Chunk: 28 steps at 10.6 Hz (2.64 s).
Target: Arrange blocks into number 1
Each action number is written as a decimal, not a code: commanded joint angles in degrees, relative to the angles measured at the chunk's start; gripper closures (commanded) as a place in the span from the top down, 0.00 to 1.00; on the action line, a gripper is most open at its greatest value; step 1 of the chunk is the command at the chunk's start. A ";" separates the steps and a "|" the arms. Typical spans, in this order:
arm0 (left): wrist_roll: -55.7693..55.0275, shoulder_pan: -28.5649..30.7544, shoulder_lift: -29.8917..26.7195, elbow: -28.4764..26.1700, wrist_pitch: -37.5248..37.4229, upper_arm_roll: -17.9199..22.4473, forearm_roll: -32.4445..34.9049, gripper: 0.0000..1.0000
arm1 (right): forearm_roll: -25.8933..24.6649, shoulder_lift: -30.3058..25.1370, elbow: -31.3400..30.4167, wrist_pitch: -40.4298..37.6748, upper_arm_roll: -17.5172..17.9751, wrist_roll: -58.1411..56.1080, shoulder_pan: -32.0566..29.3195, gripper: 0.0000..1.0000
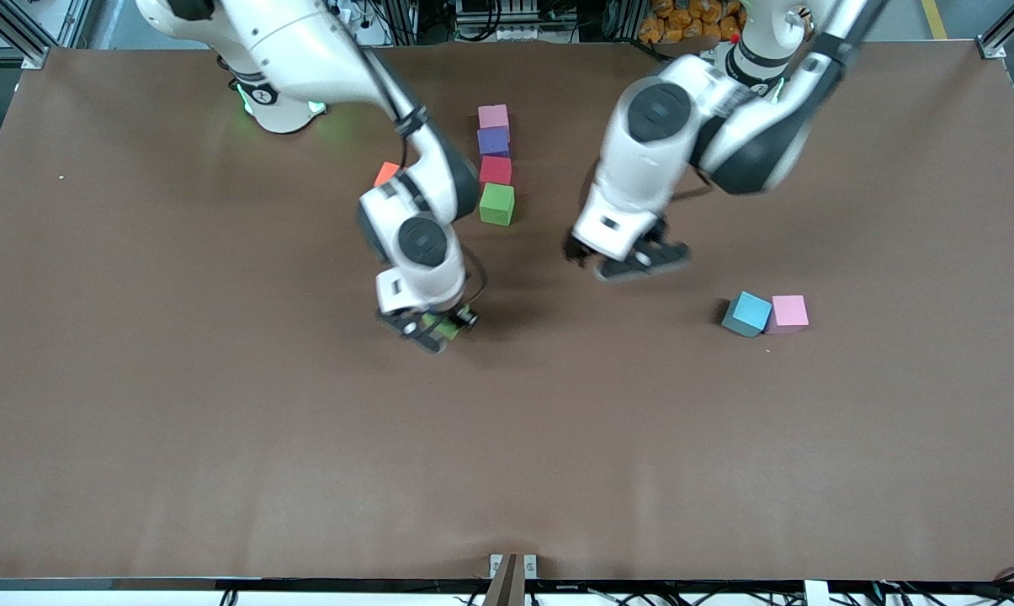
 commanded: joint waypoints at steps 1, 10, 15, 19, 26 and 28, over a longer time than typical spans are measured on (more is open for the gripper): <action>5.56 0.62 -0.68 -1.26 -0.62 5.90 -0.19 1.00 | -2.63 -4.08 -3.41 0.23 -0.14 -0.15 7.15 0.00; 26.31 -0.17 0.74 3.92 -0.70 22.88 -0.19 1.00 | 3.78 -3.99 -12.52 5.11 1.18 -18.27 7.80 0.01; 29.03 0.27 -4.70 12.00 -11.76 25.70 -0.63 1.00 | 6.95 -10.58 -25.19 15.26 2.32 -15.99 13.59 0.01; 32.37 0.00 -6.48 13.59 -15.03 27.99 -4.85 1.00 | 6.95 -10.68 -25.20 14.82 2.32 -13.08 15.09 0.58; 32.38 -0.26 -7.52 13.94 -15.55 27.90 -4.85 1.00 | 6.95 -14.88 -24.68 14.03 1.88 -13.42 11.08 1.00; 32.47 -0.17 -8.93 16.12 -19.14 27.90 -5.20 1.00 | 6.51 -17.25 -24.59 12.80 1.79 -18.84 4.67 1.00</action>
